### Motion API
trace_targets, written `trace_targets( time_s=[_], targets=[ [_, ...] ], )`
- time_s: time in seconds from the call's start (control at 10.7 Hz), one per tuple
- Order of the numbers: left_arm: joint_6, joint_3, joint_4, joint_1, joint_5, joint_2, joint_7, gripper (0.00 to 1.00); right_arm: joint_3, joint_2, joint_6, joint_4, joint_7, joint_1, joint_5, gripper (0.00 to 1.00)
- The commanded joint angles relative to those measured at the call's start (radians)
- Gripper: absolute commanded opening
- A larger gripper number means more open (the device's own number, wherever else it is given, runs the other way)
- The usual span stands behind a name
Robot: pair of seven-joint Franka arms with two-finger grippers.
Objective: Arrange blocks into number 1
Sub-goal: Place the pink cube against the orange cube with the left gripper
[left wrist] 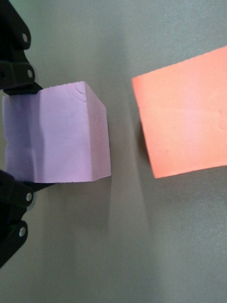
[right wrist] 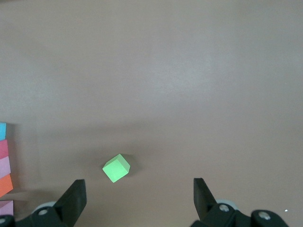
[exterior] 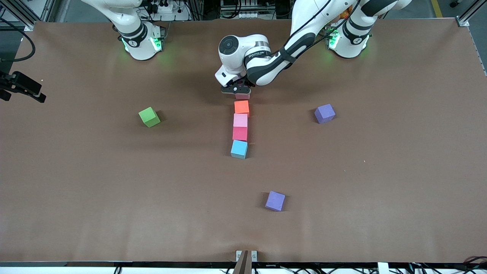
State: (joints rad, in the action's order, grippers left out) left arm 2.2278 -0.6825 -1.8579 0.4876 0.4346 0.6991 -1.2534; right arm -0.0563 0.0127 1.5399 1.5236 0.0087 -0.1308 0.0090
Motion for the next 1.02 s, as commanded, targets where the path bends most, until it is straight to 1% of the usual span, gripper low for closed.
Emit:
trace_targets(
  time_s=[0.0, 0.37, 0.47, 0.56, 0.65, 0.93],
  targets=[
    [0.003, 0.020, 0.028, 0.014, 0.027, 0.014, -0.001, 0.00, -0.010, 0.032, 0.011, 0.033, -0.013, -0.030, 0.020, 1.00],
    [0.003, 0.043, 0.055, 0.020, 0.027, 0.023, 0.000, 0.00, -0.010, 0.021, 0.008, 0.032, -0.012, -0.032, 0.020, 1.00],
    [0.003, 0.044, 0.066, 0.020, 0.023, 0.026, -0.001, 0.04, -0.010, 0.020, 0.006, 0.032, -0.012, -0.032, 0.020, 1.00],
    [0.003, 0.044, 0.069, 0.019, 0.024, 0.026, -0.001, 0.48, -0.011, 0.018, 0.006, 0.030, -0.013, -0.030, 0.022, 1.00],
    [0.003, 0.053, 0.069, 0.022, 0.026, 0.026, 0.000, 0.99, -0.013, 0.018, 0.006, 0.029, -0.013, -0.029, 0.022, 1.00],
    [-0.002, 0.058, 0.069, 0.022, 0.026, 0.014, -0.008, 1.00, -0.013, 0.018, 0.006, 0.030, -0.013, -0.033, 0.022, 1.00]
  ],
)
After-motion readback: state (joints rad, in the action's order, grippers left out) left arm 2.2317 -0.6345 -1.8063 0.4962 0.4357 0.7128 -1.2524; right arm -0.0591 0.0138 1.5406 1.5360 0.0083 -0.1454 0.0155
